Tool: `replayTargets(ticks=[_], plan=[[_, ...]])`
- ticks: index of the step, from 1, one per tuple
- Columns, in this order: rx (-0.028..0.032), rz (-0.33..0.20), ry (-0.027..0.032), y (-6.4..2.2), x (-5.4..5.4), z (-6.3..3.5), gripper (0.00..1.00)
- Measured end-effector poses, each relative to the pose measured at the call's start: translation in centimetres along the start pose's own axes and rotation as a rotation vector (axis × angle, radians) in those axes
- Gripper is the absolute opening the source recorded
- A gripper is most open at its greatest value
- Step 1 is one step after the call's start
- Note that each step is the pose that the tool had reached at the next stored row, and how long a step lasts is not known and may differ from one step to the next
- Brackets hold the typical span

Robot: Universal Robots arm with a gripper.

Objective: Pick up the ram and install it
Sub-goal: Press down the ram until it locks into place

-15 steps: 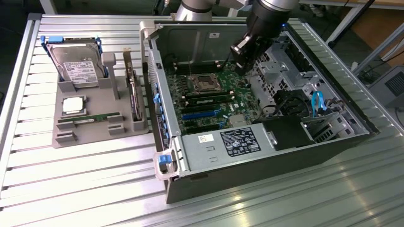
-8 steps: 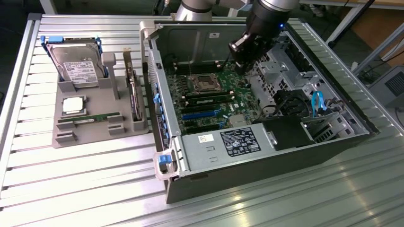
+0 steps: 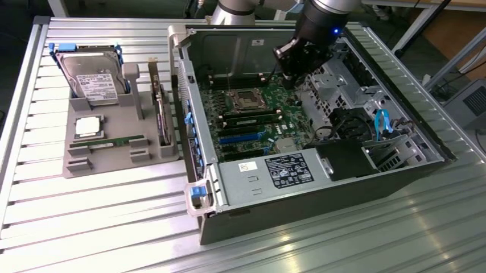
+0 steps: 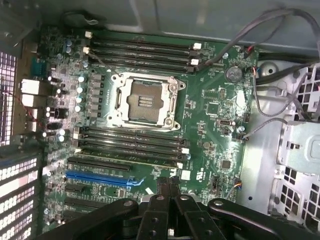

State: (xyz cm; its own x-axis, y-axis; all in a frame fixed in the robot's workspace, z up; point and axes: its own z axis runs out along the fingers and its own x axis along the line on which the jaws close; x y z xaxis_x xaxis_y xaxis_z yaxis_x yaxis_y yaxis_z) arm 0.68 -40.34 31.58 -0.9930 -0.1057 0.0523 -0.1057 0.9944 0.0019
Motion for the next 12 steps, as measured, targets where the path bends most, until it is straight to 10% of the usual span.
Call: replayTargets(ticks=[12], plan=[[-0.0082, 0.157, -0.0003, 0.00, 0.00, 0.00, 0.10]])
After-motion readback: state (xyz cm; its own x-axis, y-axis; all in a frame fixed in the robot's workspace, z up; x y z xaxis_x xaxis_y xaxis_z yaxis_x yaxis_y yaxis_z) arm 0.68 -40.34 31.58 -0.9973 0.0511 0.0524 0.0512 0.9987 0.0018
